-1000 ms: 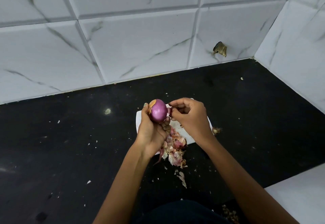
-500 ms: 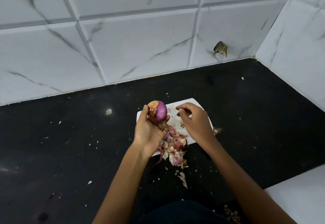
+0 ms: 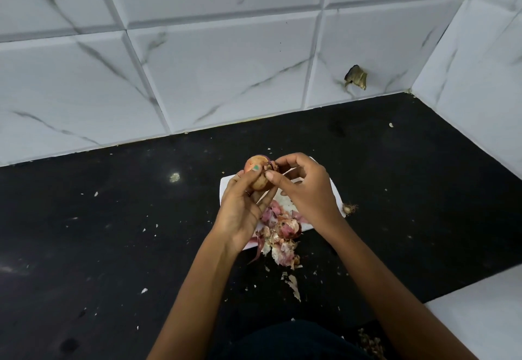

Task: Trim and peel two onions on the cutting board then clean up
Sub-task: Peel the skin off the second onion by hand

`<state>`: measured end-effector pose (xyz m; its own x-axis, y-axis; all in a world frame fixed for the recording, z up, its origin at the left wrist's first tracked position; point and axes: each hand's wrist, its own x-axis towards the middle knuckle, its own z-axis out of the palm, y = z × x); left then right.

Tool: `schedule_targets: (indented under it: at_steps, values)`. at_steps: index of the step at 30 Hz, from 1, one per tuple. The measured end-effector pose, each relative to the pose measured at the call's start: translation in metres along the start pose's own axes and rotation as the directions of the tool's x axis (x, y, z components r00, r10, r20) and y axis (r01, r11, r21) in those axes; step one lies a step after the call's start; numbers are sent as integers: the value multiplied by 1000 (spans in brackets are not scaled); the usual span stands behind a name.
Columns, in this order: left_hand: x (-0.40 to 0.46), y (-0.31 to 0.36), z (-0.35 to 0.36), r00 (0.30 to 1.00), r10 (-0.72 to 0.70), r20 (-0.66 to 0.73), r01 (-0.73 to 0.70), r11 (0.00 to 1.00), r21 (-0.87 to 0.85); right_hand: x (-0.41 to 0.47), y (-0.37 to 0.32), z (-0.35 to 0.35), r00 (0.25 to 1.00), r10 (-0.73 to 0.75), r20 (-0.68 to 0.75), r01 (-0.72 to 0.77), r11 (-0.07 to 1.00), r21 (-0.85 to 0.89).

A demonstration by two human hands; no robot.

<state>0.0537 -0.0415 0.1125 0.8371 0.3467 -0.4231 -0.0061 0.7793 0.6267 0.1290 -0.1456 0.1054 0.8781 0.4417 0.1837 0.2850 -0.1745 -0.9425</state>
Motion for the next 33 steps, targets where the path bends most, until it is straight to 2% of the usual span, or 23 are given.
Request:
schedule_targets:
  at_steps: [3, 8, 13, 17, 24, 33]
  values:
    - [-1, 1, 0, 999, 10, 37, -10, 1000, 9, 1, -1, -3, 999, 43, 5, -43, 995, 87]
    - [1, 1, -2, 998, 12, 63, -12, 1000, -1, 2, -2, -6, 998, 57, 6, -57, 990, 128]
    - [3, -2, 2, 997, 33, 73, -30, 999, -40, 1, 0, -1, 1000, 19, 0, -19, 997, 74]
    - [7, -10, 3, 997, 67, 24, -66, 996, -56, -6, -3, 5, 985, -171, -31, 169, 983, -69]
    - [5, -15, 10, 999, 54, -4, -55, 993, -102, -6, -2, 9, 878, -478, -32, 449, 845, -292]
    - [-1, -14, 20, 995, -97, -20, 89, 965, -247, -2, -5, 7, 772, -635, 34, 576, 676, -459]
